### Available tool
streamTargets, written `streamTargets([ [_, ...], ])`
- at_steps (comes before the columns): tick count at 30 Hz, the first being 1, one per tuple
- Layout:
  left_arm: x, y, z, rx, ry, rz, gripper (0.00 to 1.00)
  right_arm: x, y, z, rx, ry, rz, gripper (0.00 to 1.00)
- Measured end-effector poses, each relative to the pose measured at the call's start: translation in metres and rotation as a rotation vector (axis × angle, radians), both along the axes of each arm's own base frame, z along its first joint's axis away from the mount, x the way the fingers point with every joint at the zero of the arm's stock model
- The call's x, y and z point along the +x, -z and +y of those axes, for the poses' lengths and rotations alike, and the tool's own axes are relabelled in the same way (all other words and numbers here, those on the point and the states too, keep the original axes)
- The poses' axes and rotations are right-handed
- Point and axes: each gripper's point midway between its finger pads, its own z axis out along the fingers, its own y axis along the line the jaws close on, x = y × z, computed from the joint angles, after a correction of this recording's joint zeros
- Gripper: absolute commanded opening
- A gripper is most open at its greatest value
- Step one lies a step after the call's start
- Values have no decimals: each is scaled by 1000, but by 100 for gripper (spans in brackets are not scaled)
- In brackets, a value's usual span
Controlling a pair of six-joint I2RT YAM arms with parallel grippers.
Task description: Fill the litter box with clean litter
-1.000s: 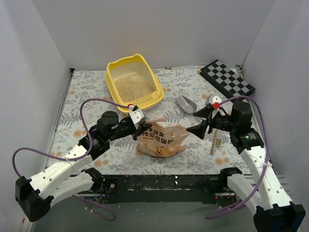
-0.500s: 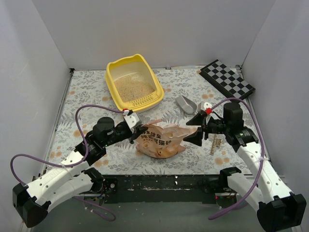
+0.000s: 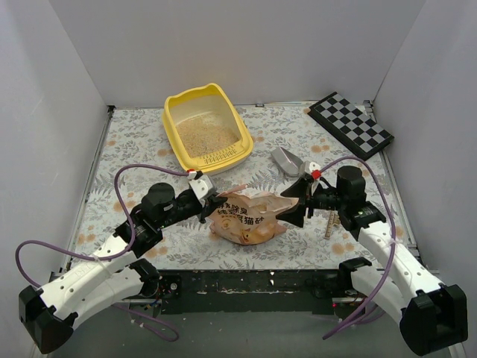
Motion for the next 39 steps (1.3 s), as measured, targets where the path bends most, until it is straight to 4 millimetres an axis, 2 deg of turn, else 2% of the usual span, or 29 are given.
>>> streamTargets([
  [10, 0, 1, 0, -2, -4, 6, 0, 0, 6, 23, 39, -57, -14, 85],
  [13, 1, 2, 0, -1, -7, 5, 0, 3, 3, 27, 52, -59, -29, 81],
  [21, 4, 4, 1, 4, -22, 8, 0, 7, 3, 34, 85, -82, -28, 49],
  [22, 4, 4, 1, 5, -21, 8, 0, 6, 5, 34, 88, -88, -16, 44],
  [23, 4, 5, 1, 5, -21, 9, 1, 6, 6, 35, 91, -96, -4, 27],
  [24, 4, 5, 1, 6, -22, 11, 5, 5, 8, 36, 94, -102, 5, 2],
  [28, 5, 9, -1, 8, -21, 33, 43, 5, 13, 38, 102, -106, 44, 1],
  [32, 3, 10, -1, -3, -30, 67, 72, 5, 11, 36, 112, -84, 46, 1],
  [36, 3, 0, 9, -57, -91, 73, 89, 6, 9, 32, 111, -43, 51, 1],
  [39, 2, -8, 27, -127, -175, 41, 93, 8, 7, 27, 109, -10, 46, 1],
])
